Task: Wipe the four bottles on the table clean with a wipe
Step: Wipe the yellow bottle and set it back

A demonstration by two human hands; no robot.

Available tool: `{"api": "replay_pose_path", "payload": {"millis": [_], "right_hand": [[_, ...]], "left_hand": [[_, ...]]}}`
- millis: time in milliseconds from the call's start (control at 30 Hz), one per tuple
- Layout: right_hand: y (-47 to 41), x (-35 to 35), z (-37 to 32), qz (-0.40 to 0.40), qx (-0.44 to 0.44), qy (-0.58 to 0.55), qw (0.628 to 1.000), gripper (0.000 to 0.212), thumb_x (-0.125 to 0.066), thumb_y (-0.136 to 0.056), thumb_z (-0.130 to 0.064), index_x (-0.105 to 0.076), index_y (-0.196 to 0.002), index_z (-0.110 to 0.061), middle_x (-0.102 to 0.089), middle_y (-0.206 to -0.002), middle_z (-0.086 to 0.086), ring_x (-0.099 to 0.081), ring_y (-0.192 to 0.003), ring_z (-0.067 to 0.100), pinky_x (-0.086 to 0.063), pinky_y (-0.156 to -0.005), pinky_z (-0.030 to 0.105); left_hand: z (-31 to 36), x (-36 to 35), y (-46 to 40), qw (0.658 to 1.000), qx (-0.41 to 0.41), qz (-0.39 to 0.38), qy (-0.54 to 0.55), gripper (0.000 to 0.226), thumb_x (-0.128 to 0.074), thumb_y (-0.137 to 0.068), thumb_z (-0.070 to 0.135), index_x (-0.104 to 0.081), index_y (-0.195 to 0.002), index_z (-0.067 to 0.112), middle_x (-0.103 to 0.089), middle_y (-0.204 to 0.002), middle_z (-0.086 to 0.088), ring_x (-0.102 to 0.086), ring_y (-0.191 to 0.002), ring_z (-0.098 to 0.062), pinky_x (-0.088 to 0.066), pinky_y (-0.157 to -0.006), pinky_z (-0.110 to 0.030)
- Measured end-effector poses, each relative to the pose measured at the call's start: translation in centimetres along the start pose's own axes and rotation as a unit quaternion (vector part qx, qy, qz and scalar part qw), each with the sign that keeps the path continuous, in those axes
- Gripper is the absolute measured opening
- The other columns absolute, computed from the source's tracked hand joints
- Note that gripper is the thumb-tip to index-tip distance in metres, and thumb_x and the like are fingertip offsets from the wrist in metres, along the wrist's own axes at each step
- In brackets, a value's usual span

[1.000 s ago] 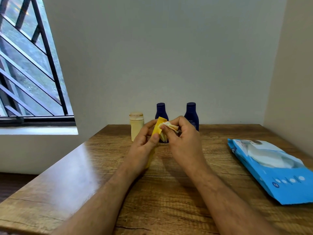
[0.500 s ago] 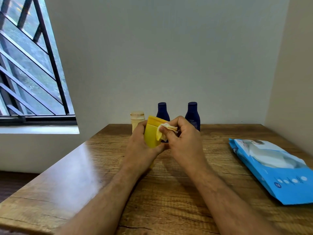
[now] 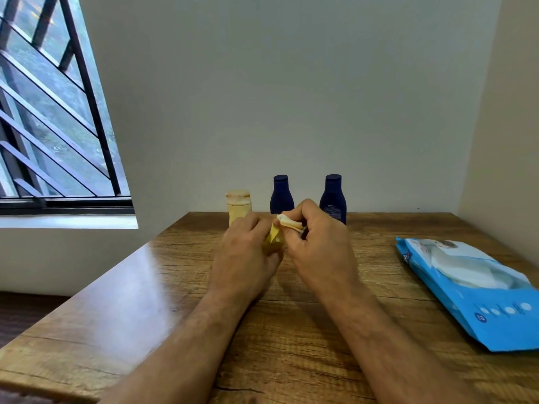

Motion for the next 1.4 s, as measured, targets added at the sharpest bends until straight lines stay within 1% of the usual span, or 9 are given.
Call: {"api": "replay_pose_path", "payload": {"millis": [200, 467, 633, 767, 900, 1067, 1167, 1267, 1400], "right_hand": [[-0.2, 0.1, 0.3, 0.015, -0.004, 0.005, 1.0, 0.006, -0.063, -0.094, -0.029, -0.06, -0.097, -0.025, -0.06, -0.084, -0.013, -0.056, -0.069, 0.002, -0.038, -0.058, 0.011], [-0.4, 0.1, 0.3, 0.005, 0.004, -0.032, 0.999, 0.005, -0.064, -0.095, -0.028, -0.058, -0.094, -0.027, -0.064, -0.087, -0.013, -0.06, -0.077, 0.002, -0.047, -0.059, 0.015], [-0.5, -0.1, 0.7, -0.03, -0.036, -0.065, 0.997, 0.006, -0.059, -0.097, -0.024, -0.058, -0.093, -0.029, -0.065, -0.089, -0.012, -0.059, -0.079, 0.002, -0.042, -0.06, 0.016], [-0.7, -0.2, 1.2, -0.031, -0.06, -0.082, 0.994, 0.008, -0.059, -0.097, -0.023, -0.058, -0.092, -0.029, -0.064, -0.085, -0.013, -0.058, -0.075, 0.002, -0.04, -0.06, 0.018], [-0.7, -0.3, 1.6, -0.027, -0.101, -0.105, 0.989, 0.014, -0.062, -0.095, -0.035, -0.055, -0.084, -0.032, -0.064, -0.083, -0.011, -0.059, -0.074, 0.004, -0.045, -0.059, 0.022], [-0.5, -1.0, 1.4, -0.105, -0.119, -0.109, 0.981, 0.013, -0.068, -0.091, -0.036, -0.059, -0.085, -0.029, -0.066, -0.086, -0.012, -0.062, -0.078, 0.002, -0.054, -0.066, 0.028], [-0.2, -1.5, 1.0, -0.18, -0.11, -0.117, 0.971, 0.015, -0.073, -0.088, -0.033, -0.06, -0.082, -0.027, -0.068, -0.086, -0.01, -0.065, -0.081, 0.004, -0.058, -0.073, 0.033], [0.0, -1.8, 0.5, -0.24, -0.098, -0.107, 0.96, 0.016, -0.077, -0.083, -0.027, -0.062, -0.079, -0.023, -0.071, -0.091, -0.009, -0.066, -0.093, 0.003, -0.058, -0.081, 0.033], [-0.2, -1.4, 0.2, -0.224, -0.102, -0.147, 0.958, 0.018, -0.078, -0.083, -0.025, -0.062, -0.076, -0.024, -0.07, -0.085, -0.009, -0.065, -0.075, -0.001, -0.054, -0.065, 0.024]], "left_hand": [[0.7, 0.1, -0.1, 0.981, 0.059, -0.014, 0.185, 0.041, -0.076, -0.077, 0.043, -0.059, -0.114, 0.038, -0.055, -0.099, 0.022, -0.056, -0.089, 0.002, -0.046, -0.073, -0.014], [-0.1, -0.3, 0.3, 0.949, 0.135, -0.026, 0.282, 0.057, -0.073, -0.081, 0.037, -0.033, -0.122, 0.032, -0.055, -0.1, 0.011, -0.056, -0.083, 0.005, -0.049, -0.063, -0.014], [-1.0, -1.2, 0.4, 0.878, 0.152, -0.037, 0.452, 0.06, -0.064, -0.074, 0.043, -0.033, -0.123, 0.03, -0.051, -0.1, -0.012, -0.056, -0.083, -0.024, -0.049, -0.068, -0.039], [-0.7, -1.6, 0.6, 0.83, 0.171, -0.107, 0.52, 0.043, -0.061, -0.077, 0.05, -0.043, -0.111, 0.032, -0.054, -0.088, -0.007, -0.052, -0.068, -0.022, -0.046, -0.055, -0.037], [0.2, -1.4, 0.4, 0.788, 0.207, -0.113, 0.568, 0.047, -0.052, -0.086, 0.048, -0.053, -0.115, 0.011, -0.058, -0.092, -0.016, -0.055, -0.073, -0.026, -0.048, -0.062, -0.039], [-0.4, -0.6, 0.0, 0.811, 0.284, -0.039, 0.51, 0.076, -0.045, -0.083, 0.061, -0.058, -0.107, -0.01, -0.058, -0.103, -0.041, -0.059, -0.086, -0.046, -0.05, -0.082, -0.065], [-1.2, -0.1, -0.3, 0.821, 0.347, 0.027, 0.453, 0.058, -0.04, -0.094, 0.057, -0.063, -0.088, 0.004, -0.069, -0.088, -0.022, -0.065, -0.074, -0.035, -0.057, -0.064, -0.037], [-1.3, 0.1, -0.5, 0.779, 0.38, 0.053, 0.496, 0.049, -0.029, -0.109, 0.033, -0.059, -0.078, 0.009, -0.067, -0.051, 0.002, -0.063, -0.044, -0.009, -0.046, -0.04, -0.016], [-1.6, -0.5, -0.3, 0.665, 0.453, 0.042, 0.593, 0.048, -0.032, -0.108, 0.04, -0.063, -0.09, 0.007, -0.07, -0.057, -0.006, -0.067, -0.049, -0.016, -0.054, -0.043, -0.026]]}}
Point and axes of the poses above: each hand's wrist, its own y-axis away from the middle knuckle, its own x-axis out of the back of the hand, z = x × y, the point moved 3 cm from there along -y, towards the middle knuckle
